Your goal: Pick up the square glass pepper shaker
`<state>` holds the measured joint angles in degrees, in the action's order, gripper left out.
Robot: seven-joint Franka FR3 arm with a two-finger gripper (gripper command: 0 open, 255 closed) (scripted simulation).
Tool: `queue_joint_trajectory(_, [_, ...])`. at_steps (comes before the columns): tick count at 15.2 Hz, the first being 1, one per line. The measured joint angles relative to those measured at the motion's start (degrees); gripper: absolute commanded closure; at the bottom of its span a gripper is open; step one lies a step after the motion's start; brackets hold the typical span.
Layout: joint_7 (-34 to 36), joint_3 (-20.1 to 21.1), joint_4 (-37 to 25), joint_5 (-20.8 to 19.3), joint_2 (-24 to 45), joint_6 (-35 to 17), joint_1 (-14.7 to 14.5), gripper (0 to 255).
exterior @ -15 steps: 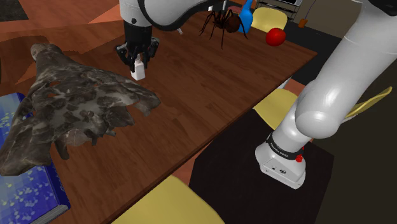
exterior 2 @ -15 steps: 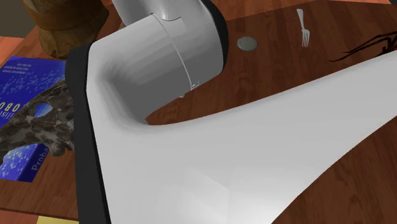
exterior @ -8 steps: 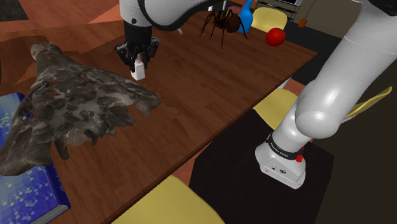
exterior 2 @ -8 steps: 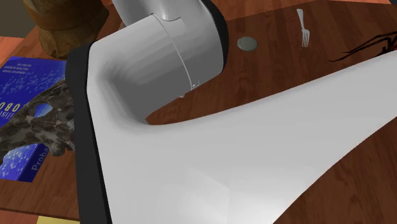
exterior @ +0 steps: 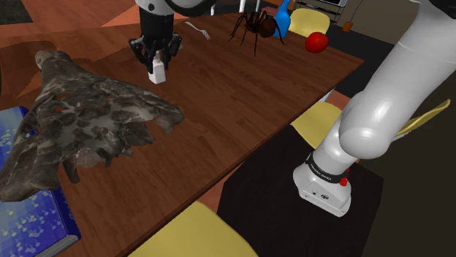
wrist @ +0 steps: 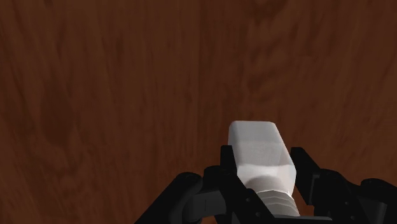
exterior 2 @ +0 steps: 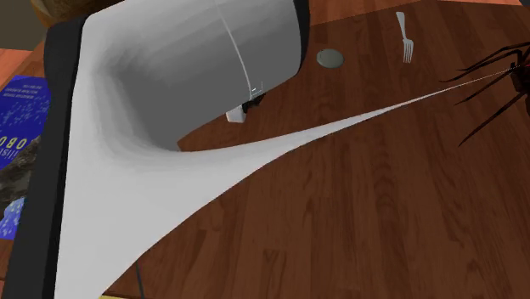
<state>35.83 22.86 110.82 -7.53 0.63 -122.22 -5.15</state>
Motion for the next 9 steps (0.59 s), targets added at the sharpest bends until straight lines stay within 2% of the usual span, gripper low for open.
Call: queue_joint_trajectory(9, [-1.1, 0.0, -5.5, 0.9, -1.0, 6.3, 0.0, 255])
